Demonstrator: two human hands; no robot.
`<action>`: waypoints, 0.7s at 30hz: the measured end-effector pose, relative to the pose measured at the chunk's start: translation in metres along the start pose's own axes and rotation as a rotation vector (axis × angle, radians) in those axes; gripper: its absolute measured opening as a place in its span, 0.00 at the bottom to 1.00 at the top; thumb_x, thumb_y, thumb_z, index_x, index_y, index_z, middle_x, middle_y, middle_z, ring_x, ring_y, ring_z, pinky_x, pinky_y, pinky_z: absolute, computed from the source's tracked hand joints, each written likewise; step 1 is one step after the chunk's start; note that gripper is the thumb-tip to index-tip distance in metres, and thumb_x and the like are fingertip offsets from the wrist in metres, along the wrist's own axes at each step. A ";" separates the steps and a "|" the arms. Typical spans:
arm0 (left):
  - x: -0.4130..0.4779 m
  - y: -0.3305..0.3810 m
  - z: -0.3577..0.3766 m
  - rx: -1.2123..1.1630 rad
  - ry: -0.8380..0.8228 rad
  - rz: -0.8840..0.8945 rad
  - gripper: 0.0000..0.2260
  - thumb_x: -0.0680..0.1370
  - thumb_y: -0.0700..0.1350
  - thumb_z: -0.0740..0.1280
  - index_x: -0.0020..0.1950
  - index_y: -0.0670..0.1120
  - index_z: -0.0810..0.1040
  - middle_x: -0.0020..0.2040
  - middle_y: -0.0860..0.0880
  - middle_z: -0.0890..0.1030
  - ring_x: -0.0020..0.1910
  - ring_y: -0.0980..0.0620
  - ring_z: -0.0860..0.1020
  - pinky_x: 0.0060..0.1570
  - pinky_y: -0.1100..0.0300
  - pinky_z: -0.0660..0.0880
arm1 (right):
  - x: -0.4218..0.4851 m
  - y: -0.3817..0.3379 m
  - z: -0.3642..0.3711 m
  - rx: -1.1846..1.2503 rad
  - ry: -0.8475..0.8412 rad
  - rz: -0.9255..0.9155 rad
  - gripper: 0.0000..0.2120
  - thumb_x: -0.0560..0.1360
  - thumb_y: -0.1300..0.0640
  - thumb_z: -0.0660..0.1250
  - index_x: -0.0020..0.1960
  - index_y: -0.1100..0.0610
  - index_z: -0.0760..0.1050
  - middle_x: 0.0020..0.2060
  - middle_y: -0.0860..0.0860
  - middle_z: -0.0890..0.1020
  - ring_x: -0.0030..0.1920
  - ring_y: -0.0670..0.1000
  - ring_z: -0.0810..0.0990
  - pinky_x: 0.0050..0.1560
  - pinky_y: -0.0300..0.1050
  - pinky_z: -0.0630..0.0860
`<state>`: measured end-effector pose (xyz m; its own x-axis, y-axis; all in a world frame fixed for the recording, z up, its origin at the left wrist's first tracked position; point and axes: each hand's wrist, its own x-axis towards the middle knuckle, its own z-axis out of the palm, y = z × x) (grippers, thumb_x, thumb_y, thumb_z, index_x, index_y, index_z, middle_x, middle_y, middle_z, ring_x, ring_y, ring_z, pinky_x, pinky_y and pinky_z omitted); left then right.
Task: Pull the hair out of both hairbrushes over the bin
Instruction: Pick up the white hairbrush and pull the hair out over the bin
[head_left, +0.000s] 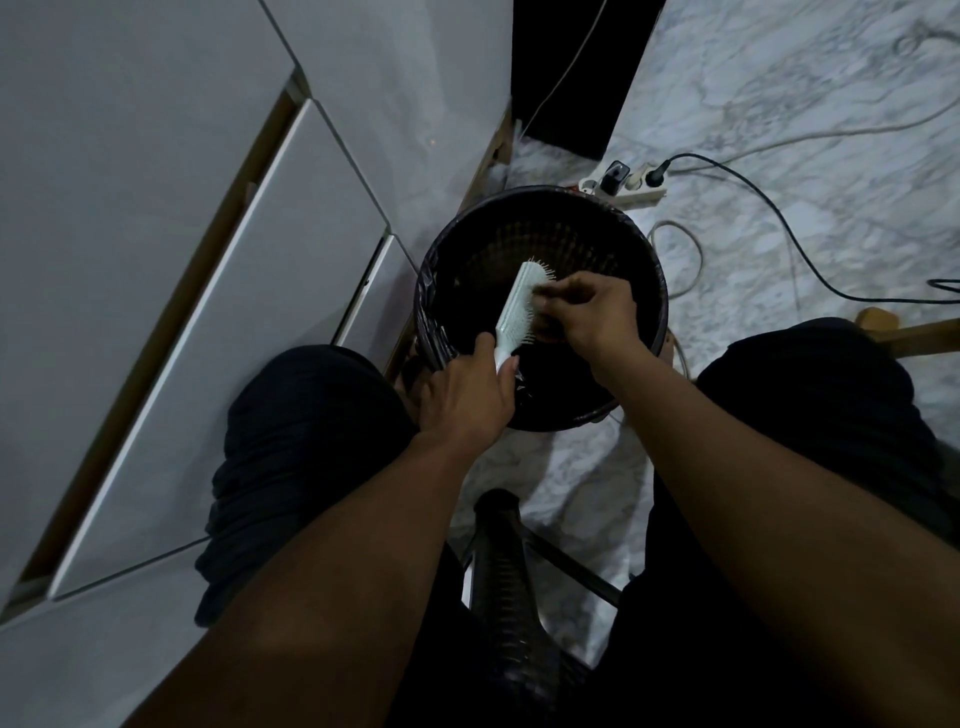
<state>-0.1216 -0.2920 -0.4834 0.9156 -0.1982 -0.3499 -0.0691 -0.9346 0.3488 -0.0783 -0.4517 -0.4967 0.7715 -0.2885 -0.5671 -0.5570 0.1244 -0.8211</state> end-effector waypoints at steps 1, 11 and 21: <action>0.000 0.000 0.000 -0.012 0.003 -0.003 0.16 0.83 0.57 0.55 0.60 0.46 0.68 0.50 0.40 0.81 0.45 0.35 0.79 0.37 0.51 0.67 | 0.001 -0.001 -0.001 0.046 0.016 0.019 0.02 0.74 0.67 0.73 0.46 0.65 0.81 0.44 0.58 0.85 0.37 0.52 0.86 0.36 0.45 0.84; 0.002 -0.001 0.000 -0.053 0.025 -0.039 0.15 0.83 0.57 0.55 0.58 0.46 0.67 0.48 0.40 0.80 0.44 0.35 0.79 0.38 0.50 0.70 | 0.002 -0.002 0.003 0.492 0.099 0.293 0.02 0.80 0.66 0.65 0.51 0.62 0.74 0.49 0.60 0.82 0.43 0.56 0.85 0.39 0.54 0.85; 0.003 0.000 0.003 -0.018 0.034 -0.035 0.15 0.83 0.56 0.55 0.59 0.45 0.68 0.49 0.40 0.80 0.45 0.35 0.79 0.38 0.51 0.67 | -0.004 0.000 0.005 0.078 -0.049 0.105 0.05 0.73 0.63 0.76 0.47 0.60 0.81 0.40 0.54 0.85 0.38 0.50 0.85 0.35 0.42 0.82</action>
<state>-0.1196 -0.2933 -0.4870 0.9301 -0.1553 -0.3327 -0.0301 -0.9353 0.3525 -0.0801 -0.4455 -0.4949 0.7256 -0.2236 -0.6508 -0.6110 0.2257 -0.7588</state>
